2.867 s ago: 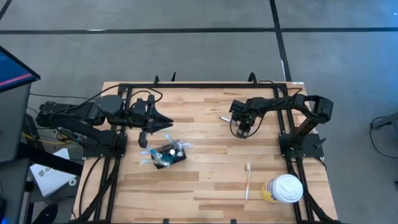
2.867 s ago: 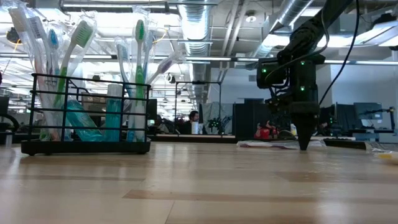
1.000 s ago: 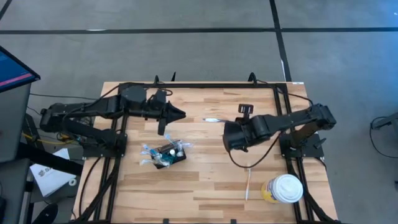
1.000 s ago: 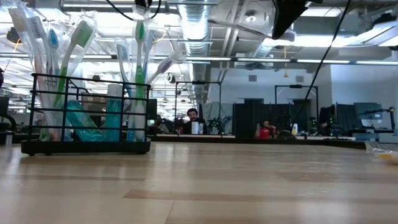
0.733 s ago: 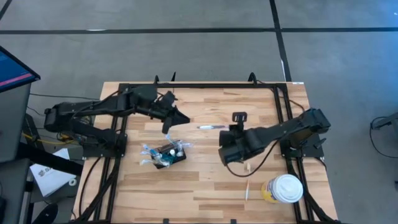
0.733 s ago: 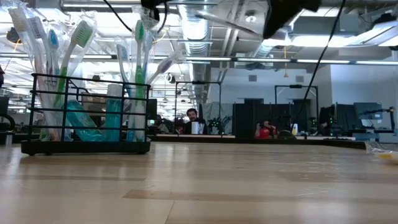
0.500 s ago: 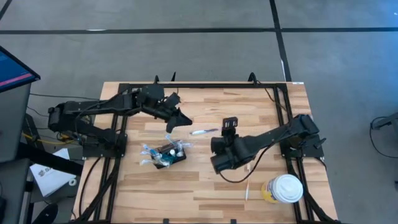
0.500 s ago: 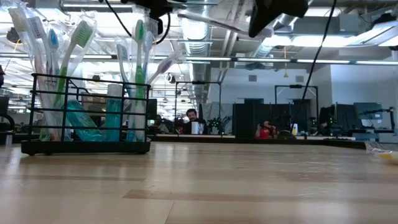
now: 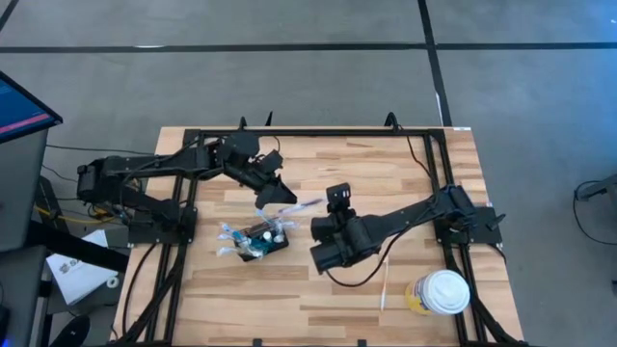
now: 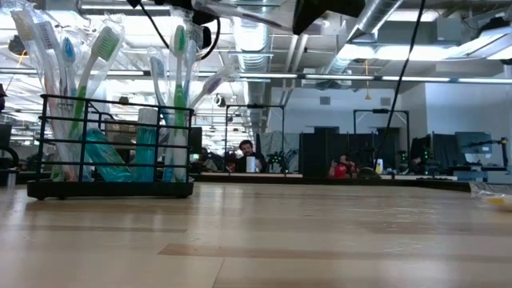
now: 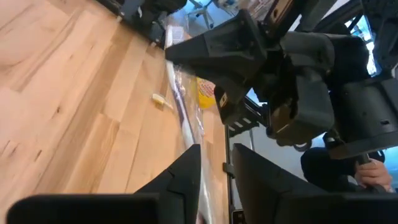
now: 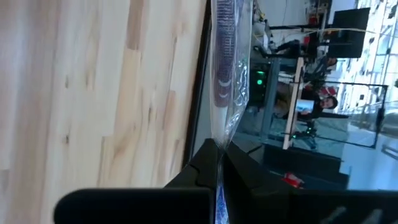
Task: Pick & Place toothbrushing station
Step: Put the purple toothbrush into the top right section of the mesh organizer
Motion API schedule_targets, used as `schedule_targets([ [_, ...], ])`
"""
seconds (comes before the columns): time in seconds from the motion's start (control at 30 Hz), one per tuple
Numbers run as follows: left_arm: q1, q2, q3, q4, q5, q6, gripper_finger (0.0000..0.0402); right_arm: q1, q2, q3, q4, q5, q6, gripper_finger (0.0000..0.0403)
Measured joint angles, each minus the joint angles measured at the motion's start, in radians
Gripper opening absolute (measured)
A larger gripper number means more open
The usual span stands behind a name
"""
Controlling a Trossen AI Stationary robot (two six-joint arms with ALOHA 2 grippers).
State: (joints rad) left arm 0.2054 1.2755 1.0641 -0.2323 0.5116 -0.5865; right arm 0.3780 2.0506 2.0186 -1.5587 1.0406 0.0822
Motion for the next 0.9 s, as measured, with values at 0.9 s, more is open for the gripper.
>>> schedule_targets([
  [0.9, -0.004, -0.001, 0.000, -0.041, 0.081, -0.066, 0.0137, 0.015, -0.005, -0.002, -0.004, 0.106, -0.038, 0.0000],
])
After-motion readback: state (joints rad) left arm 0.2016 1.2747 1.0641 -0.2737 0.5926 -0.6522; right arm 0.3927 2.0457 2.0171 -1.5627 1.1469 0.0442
